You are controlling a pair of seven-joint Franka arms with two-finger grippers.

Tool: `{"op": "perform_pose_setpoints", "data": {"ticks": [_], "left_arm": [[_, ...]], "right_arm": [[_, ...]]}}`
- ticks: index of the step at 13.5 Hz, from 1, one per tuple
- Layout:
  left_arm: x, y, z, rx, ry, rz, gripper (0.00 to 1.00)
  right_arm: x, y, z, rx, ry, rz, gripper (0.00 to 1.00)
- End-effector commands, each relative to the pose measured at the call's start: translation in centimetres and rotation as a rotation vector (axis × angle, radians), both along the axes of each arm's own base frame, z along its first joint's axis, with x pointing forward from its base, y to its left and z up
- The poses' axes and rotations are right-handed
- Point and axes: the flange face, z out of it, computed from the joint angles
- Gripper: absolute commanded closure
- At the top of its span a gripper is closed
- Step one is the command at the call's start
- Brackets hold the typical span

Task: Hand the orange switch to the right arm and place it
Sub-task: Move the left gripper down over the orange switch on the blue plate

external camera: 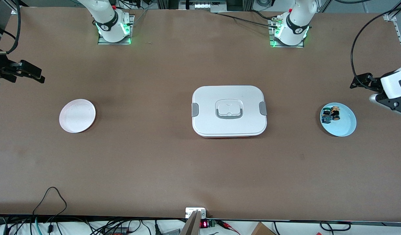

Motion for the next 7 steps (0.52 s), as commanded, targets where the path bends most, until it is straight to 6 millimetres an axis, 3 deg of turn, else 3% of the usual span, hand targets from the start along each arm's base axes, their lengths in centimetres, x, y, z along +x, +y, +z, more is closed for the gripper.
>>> {"op": "perform_pose_setpoints", "data": {"ticks": [1, 3, 7], "left_arm": [[1.0, 1.0, -2.7, -0.037, 0.056, -0.273, 0.00], [0.1, 2.0, -4.6, -0.078, 0.092, -0.345, 0.00], [0.0, 3.4, -8.8, -0.157, -0.001, -0.698, 0.00]], "right_arm": [[-0.4, 0.0, 0.6, -0.011, 0.000, -0.005, 0.00], [-0.4, 0.0, 0.6, -0.011, 0.002, -0.005, 0.00], [-0.4, 0.0, 0.6, -0.011, 0.002, -0.005, 0.00]]}}
